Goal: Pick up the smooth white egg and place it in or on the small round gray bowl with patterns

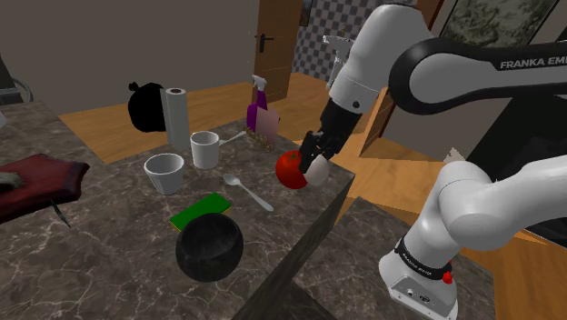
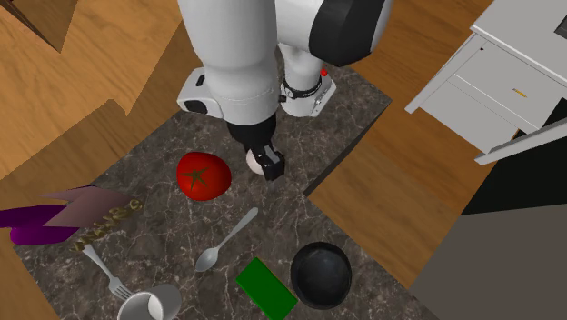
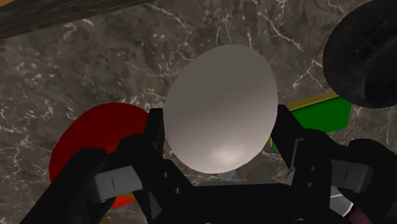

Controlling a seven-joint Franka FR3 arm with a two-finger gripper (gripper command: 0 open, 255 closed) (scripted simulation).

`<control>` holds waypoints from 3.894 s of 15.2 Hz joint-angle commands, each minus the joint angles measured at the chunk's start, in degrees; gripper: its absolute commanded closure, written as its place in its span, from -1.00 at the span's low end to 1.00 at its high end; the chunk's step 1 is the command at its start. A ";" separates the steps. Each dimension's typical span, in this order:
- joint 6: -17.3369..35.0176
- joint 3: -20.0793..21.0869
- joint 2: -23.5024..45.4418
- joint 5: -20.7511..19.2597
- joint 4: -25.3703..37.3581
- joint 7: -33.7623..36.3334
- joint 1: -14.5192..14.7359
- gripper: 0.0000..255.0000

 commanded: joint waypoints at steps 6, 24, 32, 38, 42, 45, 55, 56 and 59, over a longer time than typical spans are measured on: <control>-0.37 3.39 4.79 0.82 5.86 3.80 0.58 1.00; 6.95 23.78 38.21 -9.31 34.25 27.99 -1.81 1.00; 13.18 24.47 40.44 -10.53 29.94 28.83 -1.76 1.00; 17.08 24.91 42.31 -11.80 27.63 29.71 -1.79 1.00; 17.08 24.91 42.32 -11.81 27.63 29.72 -1.79 1.00; 17.08 24.91 42.32 -11.81 27.63 29.72 -1.79 -1.00; 9.93 23.54 36.88 -8.10 30.08 27.04 -1.55 -1.00; 9.93 23.54 36.87 -8.10 30.08 27.03 -1.54 -1.00; 9.93 23.54 36.88 -8.10 30.08 27.04 -1.55 -1.00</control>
